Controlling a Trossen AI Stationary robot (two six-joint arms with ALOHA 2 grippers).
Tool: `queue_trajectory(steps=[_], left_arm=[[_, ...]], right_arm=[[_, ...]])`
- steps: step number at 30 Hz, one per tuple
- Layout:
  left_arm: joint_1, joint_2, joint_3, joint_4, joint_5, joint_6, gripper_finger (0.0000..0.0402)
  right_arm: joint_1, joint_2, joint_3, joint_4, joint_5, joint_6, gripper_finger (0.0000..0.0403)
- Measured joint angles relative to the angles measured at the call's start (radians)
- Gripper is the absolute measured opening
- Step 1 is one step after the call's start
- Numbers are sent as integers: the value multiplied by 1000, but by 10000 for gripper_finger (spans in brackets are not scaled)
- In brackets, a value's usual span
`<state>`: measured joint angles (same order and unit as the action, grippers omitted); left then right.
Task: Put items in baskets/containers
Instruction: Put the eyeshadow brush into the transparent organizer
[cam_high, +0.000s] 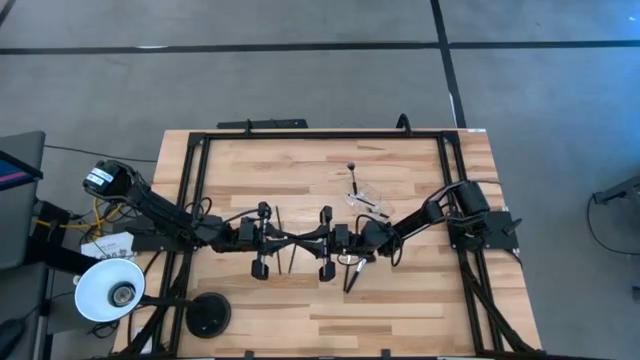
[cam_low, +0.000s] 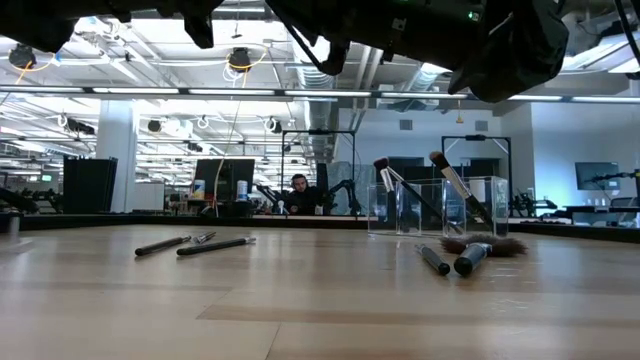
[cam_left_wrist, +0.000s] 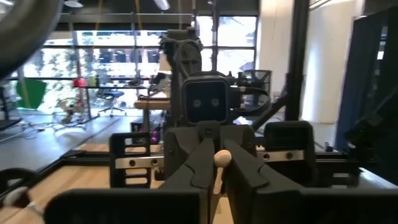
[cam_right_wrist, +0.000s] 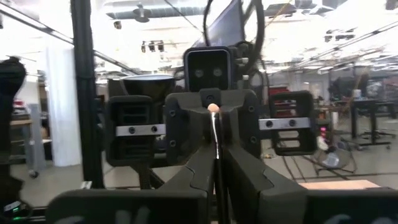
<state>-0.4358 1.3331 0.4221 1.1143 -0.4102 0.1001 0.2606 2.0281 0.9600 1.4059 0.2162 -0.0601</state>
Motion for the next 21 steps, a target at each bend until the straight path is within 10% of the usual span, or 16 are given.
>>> queue_trajectory(steps=[12,21], left_arm=[[0,-1,0,9,-31,-31,16],[22,2,5,-5,-110,-31,15]], right_arm=[[37,-104,-3,-153,181,-160,145],[239,-526,-1,-1090,620,-161,206]])
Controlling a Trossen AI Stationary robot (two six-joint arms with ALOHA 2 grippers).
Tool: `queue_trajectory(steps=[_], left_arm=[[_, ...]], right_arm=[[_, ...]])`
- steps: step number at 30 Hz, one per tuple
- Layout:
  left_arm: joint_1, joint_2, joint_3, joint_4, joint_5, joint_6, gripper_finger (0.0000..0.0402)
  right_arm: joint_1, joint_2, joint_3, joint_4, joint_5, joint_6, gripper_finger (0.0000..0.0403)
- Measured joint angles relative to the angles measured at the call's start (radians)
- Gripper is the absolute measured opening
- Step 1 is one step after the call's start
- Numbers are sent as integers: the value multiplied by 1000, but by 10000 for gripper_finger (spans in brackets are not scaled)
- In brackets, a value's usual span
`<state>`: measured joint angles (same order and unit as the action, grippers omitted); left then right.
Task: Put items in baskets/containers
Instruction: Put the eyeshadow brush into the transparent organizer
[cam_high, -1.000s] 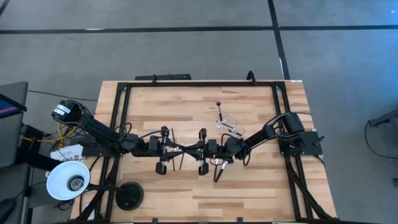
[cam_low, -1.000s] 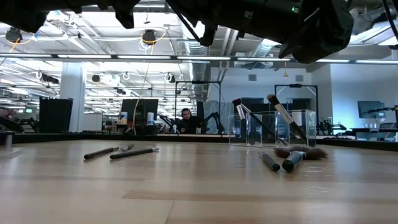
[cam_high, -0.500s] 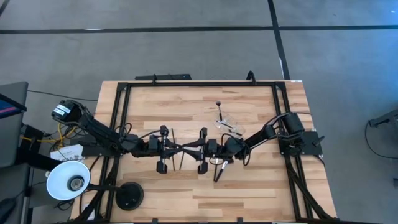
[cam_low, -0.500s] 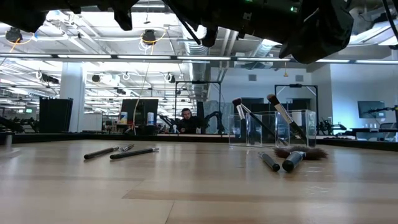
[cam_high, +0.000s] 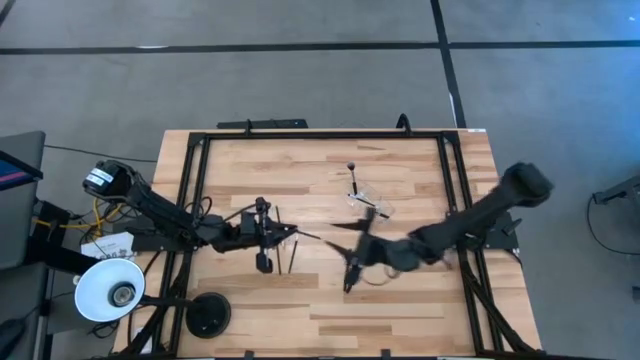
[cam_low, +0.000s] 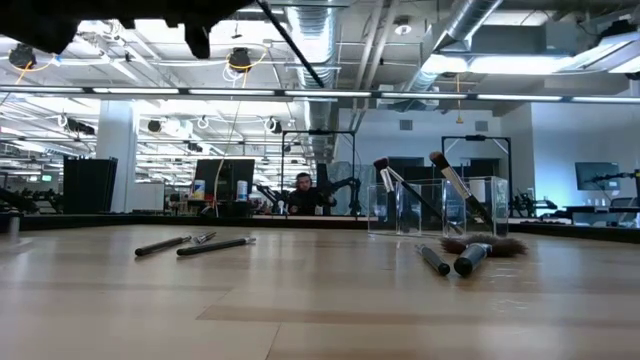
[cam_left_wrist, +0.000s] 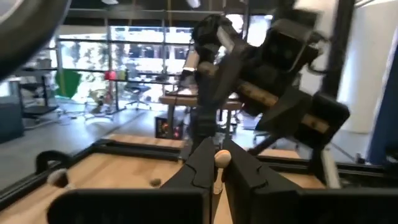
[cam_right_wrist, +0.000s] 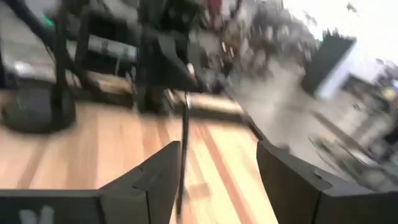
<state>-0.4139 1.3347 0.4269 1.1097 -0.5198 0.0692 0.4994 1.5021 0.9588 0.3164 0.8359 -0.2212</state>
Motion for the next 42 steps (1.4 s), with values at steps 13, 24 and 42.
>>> queue_trajectory(steps=[13,24,42], left_arm=[[302,286,256,3,175,-6,17],[523,520,387,6,242,-47,18],[531,593,390,-9,262,-49,76]], right_arm=[[184,-239,-117,-1063,69,1022,184],[101,-234,-243,-1000,54,1149,151],[78,-234,-243,-717,26,921,127]])
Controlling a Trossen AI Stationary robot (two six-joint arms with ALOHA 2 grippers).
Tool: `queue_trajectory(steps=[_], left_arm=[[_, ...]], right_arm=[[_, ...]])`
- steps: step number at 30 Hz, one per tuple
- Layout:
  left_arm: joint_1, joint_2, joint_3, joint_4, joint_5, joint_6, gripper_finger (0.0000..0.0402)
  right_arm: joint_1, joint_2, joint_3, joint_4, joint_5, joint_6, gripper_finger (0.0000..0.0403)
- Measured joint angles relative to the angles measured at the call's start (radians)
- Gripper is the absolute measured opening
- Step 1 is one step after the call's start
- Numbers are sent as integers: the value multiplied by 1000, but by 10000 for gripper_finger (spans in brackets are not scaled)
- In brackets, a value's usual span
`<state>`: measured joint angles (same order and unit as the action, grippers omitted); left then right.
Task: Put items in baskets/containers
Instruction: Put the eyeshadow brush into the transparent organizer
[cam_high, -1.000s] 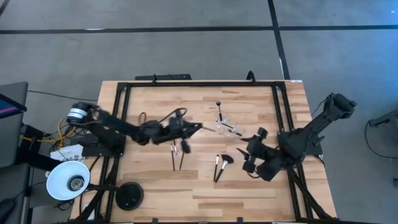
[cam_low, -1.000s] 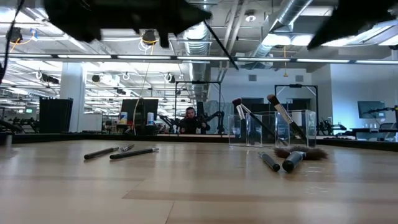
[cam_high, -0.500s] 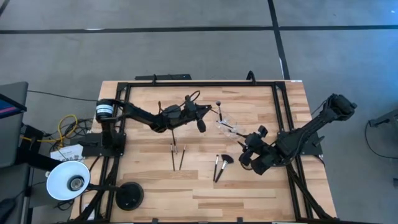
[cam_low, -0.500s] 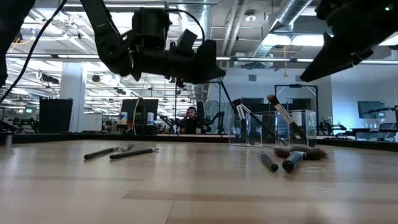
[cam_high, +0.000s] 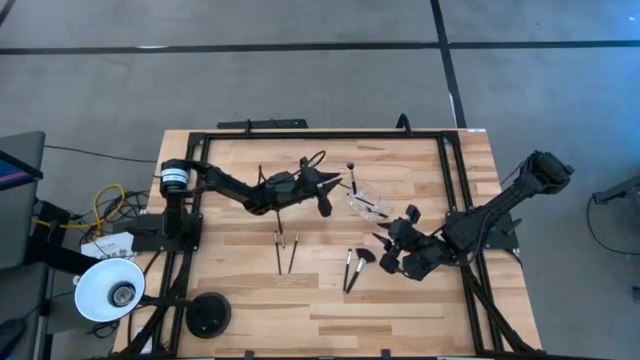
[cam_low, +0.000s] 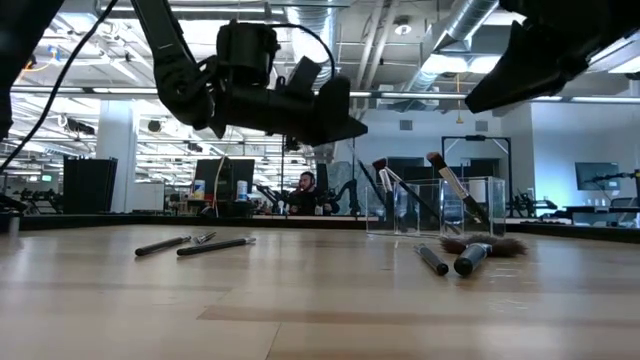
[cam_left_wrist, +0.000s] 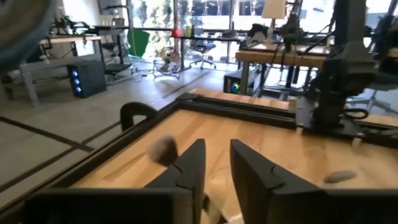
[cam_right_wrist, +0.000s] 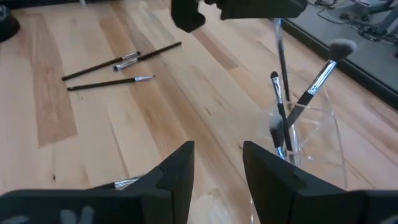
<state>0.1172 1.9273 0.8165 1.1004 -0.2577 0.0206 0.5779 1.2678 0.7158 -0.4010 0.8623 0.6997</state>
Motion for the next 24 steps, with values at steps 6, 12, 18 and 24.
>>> queue_trajectory(steps=[6,12,18,24], left_arm=[[-19,-9,0,0,0,-3,130],[-69,-51,0,-35,0,-3,163],[-177,-232,0,-518,-120,-65,157],[-339,-369,0,-978,-255,-350,143]], right_arm=[[-37,2,1,73,-1,-1,127],[-70,34,1,125,-50,-1,127],[-83,96,1,134,-101,-1,127],[-83,151,1,255,-139,-8,127]])
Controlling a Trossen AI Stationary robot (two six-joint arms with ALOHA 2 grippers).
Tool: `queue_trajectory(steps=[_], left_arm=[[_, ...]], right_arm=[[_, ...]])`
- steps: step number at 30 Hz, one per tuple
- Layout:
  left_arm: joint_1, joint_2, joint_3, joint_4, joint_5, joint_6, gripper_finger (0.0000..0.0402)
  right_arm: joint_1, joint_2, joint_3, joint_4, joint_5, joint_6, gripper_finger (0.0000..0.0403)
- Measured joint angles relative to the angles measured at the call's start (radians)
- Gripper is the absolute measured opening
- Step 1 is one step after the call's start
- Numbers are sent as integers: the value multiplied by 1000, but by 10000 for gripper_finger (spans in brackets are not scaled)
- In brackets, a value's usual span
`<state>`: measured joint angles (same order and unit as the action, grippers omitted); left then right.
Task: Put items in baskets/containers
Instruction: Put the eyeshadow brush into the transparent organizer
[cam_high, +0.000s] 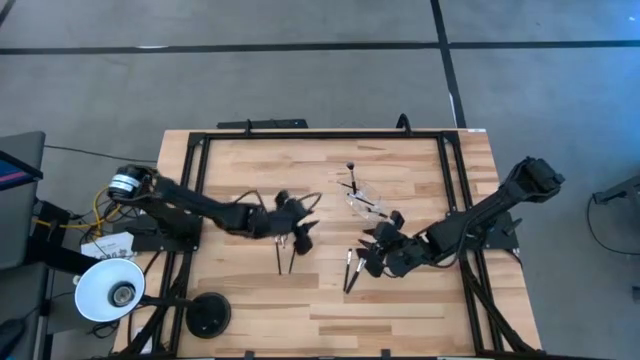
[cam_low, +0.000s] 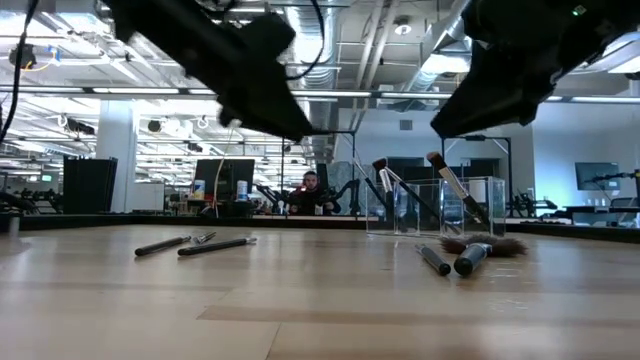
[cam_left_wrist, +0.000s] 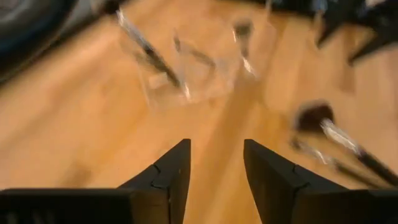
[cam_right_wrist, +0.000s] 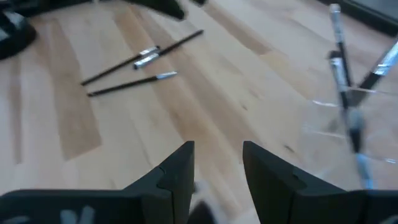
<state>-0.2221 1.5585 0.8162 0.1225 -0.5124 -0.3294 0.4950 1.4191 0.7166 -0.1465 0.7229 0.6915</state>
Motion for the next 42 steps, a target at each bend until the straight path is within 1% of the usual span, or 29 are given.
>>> queue_trajectory(steps=[2,4,7,11,13,15,18,22,26,31,34,36,39,42], left_arm=[[-57,-16,0,-72,-22,-44,139],[-106,-18,0,-143,-41,-31,135],[-143,-19,0,-255,-29,0,134],[-139,-25,0,-422,28,10,143],[-124,-30,0,-496,67,34,149],[-110,-37,-1,-564,81,33,156],[-93,-42,-1,-600,93,70,161],[-63,-42,-1,-633,101,253,161],[4,-37,-1,-634,213,377,161],[62,-37,-1,-588,251,498,151],[91,-28,-1,-557,340,533,142],[102,-17,-1,-559,376,535,138],[107,13,-1,-558,389,536,133],[104,48,-1,-557,391,578,132]], right_arm=[[0,14,0,54,-22,-45,127],[0,29,0,109,-65,-105,127],[0,53,0,201,-138,-173,127],[0,81,0,302,-194,-256,127],[0,90,0,329,-210,-281,127],[0,91,0,333,-212,-282,127],[-3,91,0,335,-211,-282,127],[-14,91,0,337,-211,-282,127],[-32,92,0,342,-225,-282,127],[-46,92,0,343,-232,-282,127],[-46,92,0,343,-234,-282,127],[-45,92,0,342,-234,-282,127],[-45,92,0,343,-234,-282,127],[-45,92,0,343,-234,-282,127]])
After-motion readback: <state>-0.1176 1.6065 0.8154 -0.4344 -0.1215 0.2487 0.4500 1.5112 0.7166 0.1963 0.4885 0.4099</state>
